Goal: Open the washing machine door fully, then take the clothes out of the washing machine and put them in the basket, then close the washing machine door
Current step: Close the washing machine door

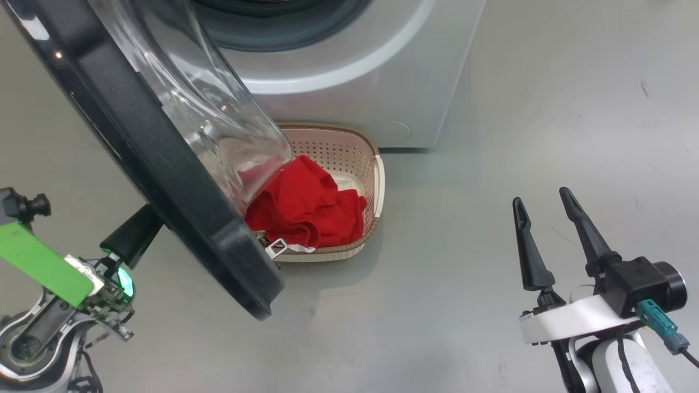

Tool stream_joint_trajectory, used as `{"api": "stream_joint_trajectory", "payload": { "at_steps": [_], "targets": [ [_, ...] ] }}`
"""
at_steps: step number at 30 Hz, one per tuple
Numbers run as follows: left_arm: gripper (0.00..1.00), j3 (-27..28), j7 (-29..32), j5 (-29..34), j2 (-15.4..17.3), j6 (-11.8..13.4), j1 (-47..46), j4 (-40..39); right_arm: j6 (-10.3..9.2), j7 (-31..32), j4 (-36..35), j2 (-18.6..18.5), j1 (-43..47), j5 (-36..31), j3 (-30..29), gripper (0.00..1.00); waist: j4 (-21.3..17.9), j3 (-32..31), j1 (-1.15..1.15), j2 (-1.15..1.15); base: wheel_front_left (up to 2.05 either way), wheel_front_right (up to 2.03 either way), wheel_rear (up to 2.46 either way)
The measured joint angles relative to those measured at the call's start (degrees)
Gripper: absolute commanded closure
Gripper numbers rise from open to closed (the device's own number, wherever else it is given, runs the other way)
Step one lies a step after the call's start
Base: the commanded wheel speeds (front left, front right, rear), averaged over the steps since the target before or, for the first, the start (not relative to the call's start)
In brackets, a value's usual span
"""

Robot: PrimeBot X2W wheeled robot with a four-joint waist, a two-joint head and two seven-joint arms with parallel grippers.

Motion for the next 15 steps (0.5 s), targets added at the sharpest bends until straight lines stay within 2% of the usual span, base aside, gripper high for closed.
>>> {"api": "stream_joint_trajectory", "payload": {
  "at_steps": [15],
  "targets": [
    [1.0,-1.07,-2.63,3.94,-1.87,-0.01,-8.57,4.08,0.07,-1.8,1.91,0.58,-3.07,1.14,-0.34,0.0,-8.44,4.22,0.0,0.0,0.0,0.0,0.0]
  ]
}}
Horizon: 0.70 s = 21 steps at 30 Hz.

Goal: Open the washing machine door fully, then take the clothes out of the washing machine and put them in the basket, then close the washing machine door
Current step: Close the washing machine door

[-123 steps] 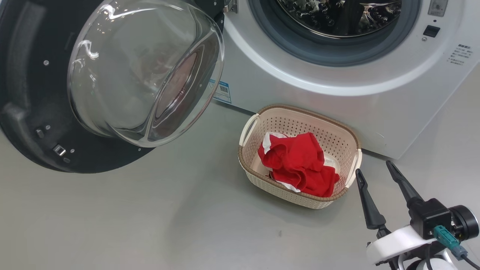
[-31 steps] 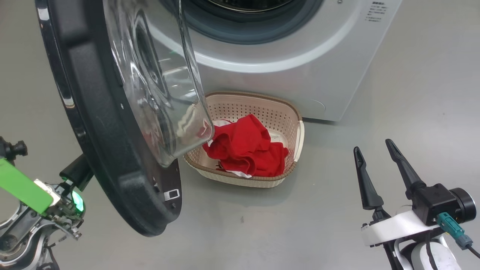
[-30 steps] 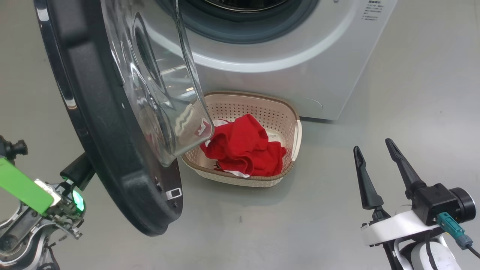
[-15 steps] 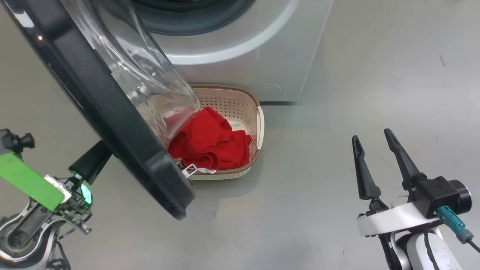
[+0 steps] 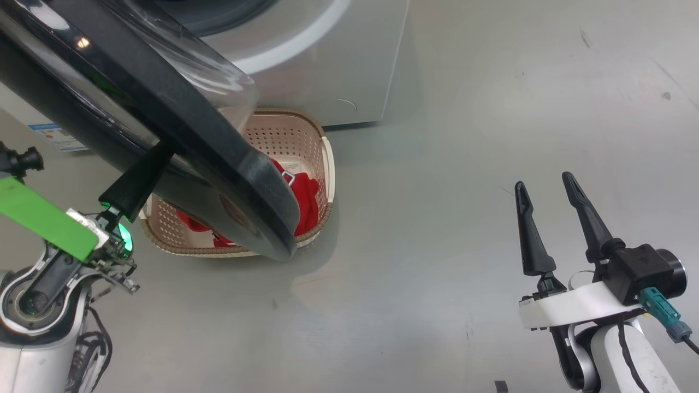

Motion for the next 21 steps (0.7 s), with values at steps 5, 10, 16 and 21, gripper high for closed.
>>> {"api": "stream_joint_trajectory", "payload": {
  "at_steps": [5,10,16,21],
  "targets": [
    [1.0,-0.31,-1.59,0.64,-1.52,0.0,-3.78,2.98,0.03,-0.24,0.77,0.18,-0.25,0.26,-0.04,0.0,-2.02,1.0,0.0,0.0,0.0,0.0,0.0],
    [1.0,-0.76,-3.02,2.91,-2.82,0.01,-7.72,5.6,0.04,-0.51,1.14,0.19,-0.84,0.26,-0.27,0.0,-3.69,1.8,0.0,0.0,0.0,0.0,0.0],
    [1.0,-0.8,-5.23,4.16,-4.05,0.22,-12.76,9.18,0.53,-0.74,1.33,0.23,-1.51,0.35,-0.27,0.0,-5.19,2.93,0.0,0.0,0.0,0.0,0.0],
    [1.0,-0.55,-7.64,7.06,-4.66,0.63,-16.52,12.22,0.53,-1.12,1.64,0.42,-2.18,0.8,-0.19,0.0,-6.5,3.93,0.0,0.0,0.0,0.0,0.0]
  ]
}}
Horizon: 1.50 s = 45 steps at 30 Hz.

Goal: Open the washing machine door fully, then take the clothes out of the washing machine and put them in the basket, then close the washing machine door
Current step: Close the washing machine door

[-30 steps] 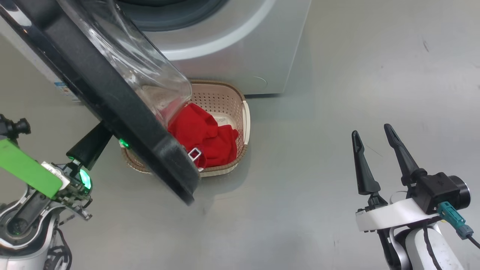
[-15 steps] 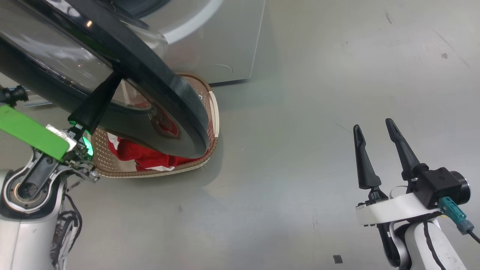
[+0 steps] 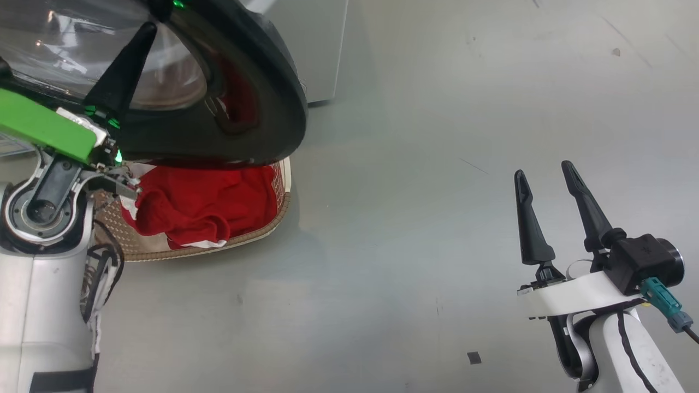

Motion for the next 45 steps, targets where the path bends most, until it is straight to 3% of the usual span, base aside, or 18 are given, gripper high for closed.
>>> {"api": "stream_joint_trajectory", "payload": {
  "at_steps": [20,29,38,45],
  "targets": [
    [1.0,2.19,-8.61,4.24,-1.93,-0.04,-11.08,10.96,0.24,-0.56,1.36,0.76,-2.15,0.83,-0.91,0.0,-4.72,3.25,0.0,0.0,0.0,0.0,0.0],
    [1.0,4.1,-13.0,6.5,-2.15,-0.21,-12.48,13.19,0.24,-0.62,1.65,0.83,-2.71,0.83,-0.97,0.0,-4.4,3.61,0.0,0.0,0.0,0.0,0.0],
    [1.0,2.87,-13.02,5.89,-3.72,-0.63,-12.61,14.35,-0.02,-0.64,1.9,0.85,-2.94,0.83,-2.15,0.0,-3.22,3.76,0.0,0.0,0.0,0.0,0.0],
    [1.0,1.76,-11.85,2.8,-5.47,-0.63,-8.14,9.07,-0.04,-1.08,2.22,0.82,-2.93,0.83,-3.08,0.0,-1.09,3.19,0.0,0.0,0.0,0.0,0.0]
  ]
}}
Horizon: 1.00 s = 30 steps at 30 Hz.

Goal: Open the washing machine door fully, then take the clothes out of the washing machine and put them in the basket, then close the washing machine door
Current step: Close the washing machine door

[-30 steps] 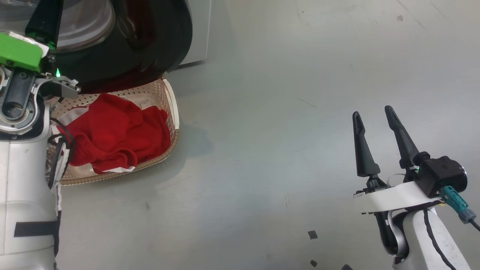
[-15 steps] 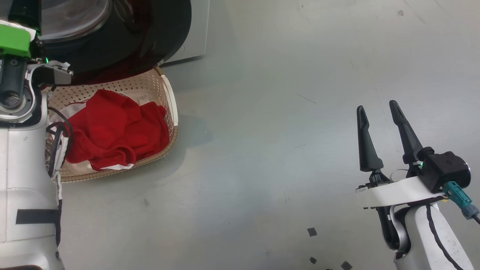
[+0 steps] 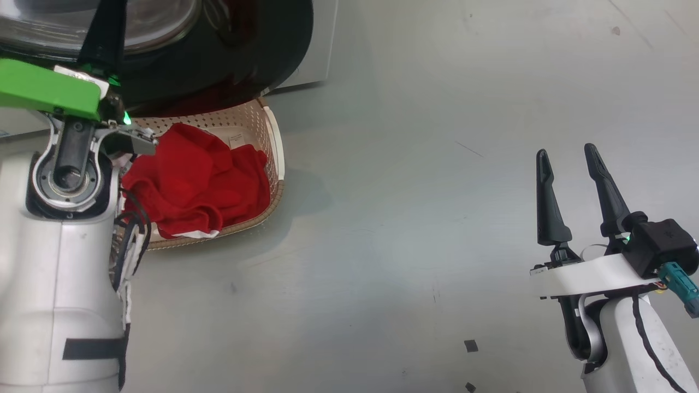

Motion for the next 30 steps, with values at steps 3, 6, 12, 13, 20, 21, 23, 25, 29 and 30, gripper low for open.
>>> {"api": "stream_joint_trajectory", "payload": {
  "at_steps": [3,6,12,13,20,21,23,25,29,30],
  "targets": [
    [1.0,0.07,-0.09,-1.02,-0.97,0.0,3.32,-3.32,0.0,0.0,0.1,-0.07,0.0,0.01,-0.31,0.0,1.21,-0.47,0.0,0.0,0.0,0.0,0.0],
    [0.89,0.23,-0.67,-1.41,-1.04,0.0,6.81,-6.37,0.0,0.0,0.23,-0.37,0.02,-0.01,-0.62,0.0,2.49,-1.18,0.0,0.0,0.0,0.0,0.0],
    [0.0,-0.71,-1.51,-1.87,-1.35,0.0,13.07,-10.81,-0.03,-0.02,0.35,-1.82,0.38,-0.43,-1.85,0.0,5.43,-2.95,0.0,0.0,0.0,0.0,0.0],
    [0.0,-0.82,-1.7,-1.87,-1.41,0.0,13.89,-11.47,-0.03,-0.02,0.35,-2.07,0.63,-0.46,-1.93,0.0,5.98,-3.24,0.0,0.0,0.0,0.0,0.0],
    [0.0,0.49,-5.57,-0.59,-1.57,0.0,22.02,-16.1,-0.03,-0.03,0.99,-2.45,1.92,-1.01,-1.89,0.0,9.73,-6.62,0.0,0.0,0.0,0.0,0.0],
    [0.0,0.55,-5.94,0.04,-1.57,0.0,23.26,-16.51,-0.04,-0.03,1.2,-2.45,2.18,-1.07,-1.88,0.0,10.08,-7.18,0.0,0.0,0.0,0.0,0.0],
    [0.0,0.71,-7.17,1.15,-1.47,0.0,25.55,-17.1,-0.04,-0.03,1.47,-2.44,2.82,-1.07,-1.85,0.0,10.71,-8.29,0.0,0.0,0.0,0.0,0.0],
    [0.0,0.44,-8.29,3.14,-0.87,0.0,27.71,-17.92,-0.07,-0.03,1.7,-2.41,3.46,-1.07,-1.81,0.0,11.29,-9.43,0.0,0.0,0.0,0.0,0.0],
    [0.0,-0.69,-10.47,9.8,1.9,0.0,31.57,-19.03,-0.55,-0.03,1.9,-2.33,4.67,-1.07,-1.68,0.0,12.37,-11.61,0.0,0.0,0.0,0.0,0.0],
    [0.0,-1.02,-11.23,12.15,2.83,-0.01,32.52,-19.18,-0.55,-0.03,1.98,-2.29,4.88,-1.07,-1.63,0.0,12.59,-12.12,0.0,0.0,0.0,0.0,0.0]
  ]
}}
